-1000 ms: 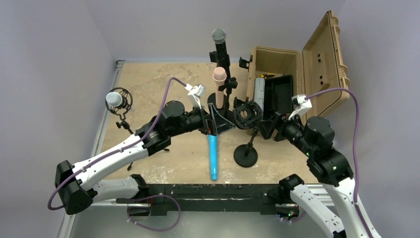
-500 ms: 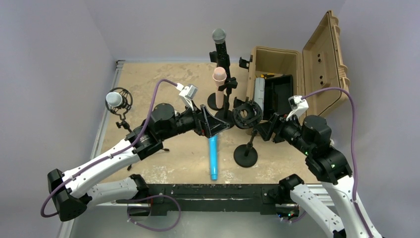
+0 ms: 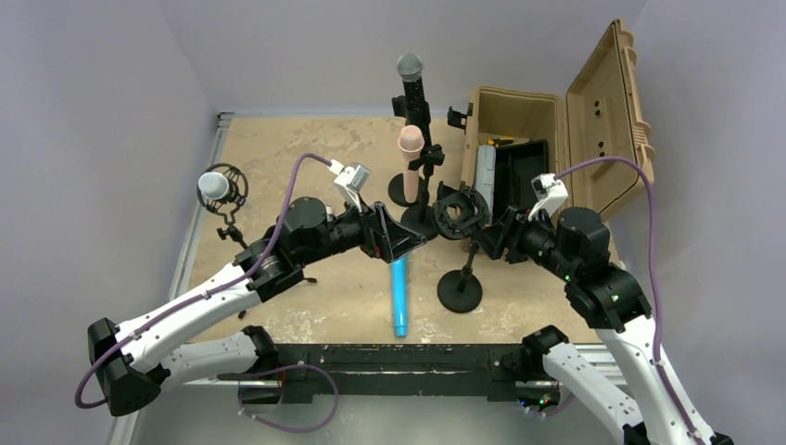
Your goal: Remove the microphone from the stand
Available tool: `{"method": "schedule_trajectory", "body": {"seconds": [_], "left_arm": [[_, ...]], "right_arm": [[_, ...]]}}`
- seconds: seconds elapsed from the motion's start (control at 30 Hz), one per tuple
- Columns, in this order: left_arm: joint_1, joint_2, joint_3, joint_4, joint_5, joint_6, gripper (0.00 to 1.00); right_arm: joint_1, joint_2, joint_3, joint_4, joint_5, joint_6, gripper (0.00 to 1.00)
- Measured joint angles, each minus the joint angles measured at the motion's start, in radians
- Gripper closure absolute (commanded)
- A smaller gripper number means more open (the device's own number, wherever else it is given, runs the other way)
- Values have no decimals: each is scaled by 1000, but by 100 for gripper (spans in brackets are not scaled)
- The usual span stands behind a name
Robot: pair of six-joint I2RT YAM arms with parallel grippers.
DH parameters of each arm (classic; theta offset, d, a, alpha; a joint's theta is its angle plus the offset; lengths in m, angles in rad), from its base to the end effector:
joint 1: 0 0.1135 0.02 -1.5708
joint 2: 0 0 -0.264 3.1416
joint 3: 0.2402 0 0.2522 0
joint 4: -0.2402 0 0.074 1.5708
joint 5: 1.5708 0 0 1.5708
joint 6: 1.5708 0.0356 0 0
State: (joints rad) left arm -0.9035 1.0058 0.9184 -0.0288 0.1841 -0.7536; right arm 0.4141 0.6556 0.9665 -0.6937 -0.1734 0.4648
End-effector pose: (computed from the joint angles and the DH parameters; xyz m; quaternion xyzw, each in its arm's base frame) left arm 0.1410 -0.1895 0.3622 0.1166 0.7371 -0.5343 0.3969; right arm 0.1136 0.0566 0.3658 -0.0275 0.8266 0.3022 0.4741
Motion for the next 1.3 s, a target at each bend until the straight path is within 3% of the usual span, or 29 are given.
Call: {"method": "schedule_trajectory", "body": {"seconds": [0.4, 0.6, 0.97, 1.07, 1.13, 1.2, 1.3], "left_arm": [[0, -50, -13, -28, -26, 41, 9], [0, -50, -26, -42, -30, 41, 9], [0, -41, -33, -41, -26, 40, 9], [0, -26, -33, -41, -21, 35, 9], [0, -14, -33, -41, -15, 31, 9], [0, -1, -33, -40, -8, 27, 10], [0, 24, -33, -39, 3, 10, 10]], "right_arm": [[0, 50, 16, -11, -2, 34, 58], [2, 49, 18, -20, -10, 49, 70], [3, 27, -13, 10, -4, 100, 69], [3, 27, -14, 10, -2, 119, 59], [3, 30, -11, 5, -2, 123, 40], [3, 40, 8, -26, 7, 119, 27], [3, 55, 60, -108, 34, 103, 21]]}}
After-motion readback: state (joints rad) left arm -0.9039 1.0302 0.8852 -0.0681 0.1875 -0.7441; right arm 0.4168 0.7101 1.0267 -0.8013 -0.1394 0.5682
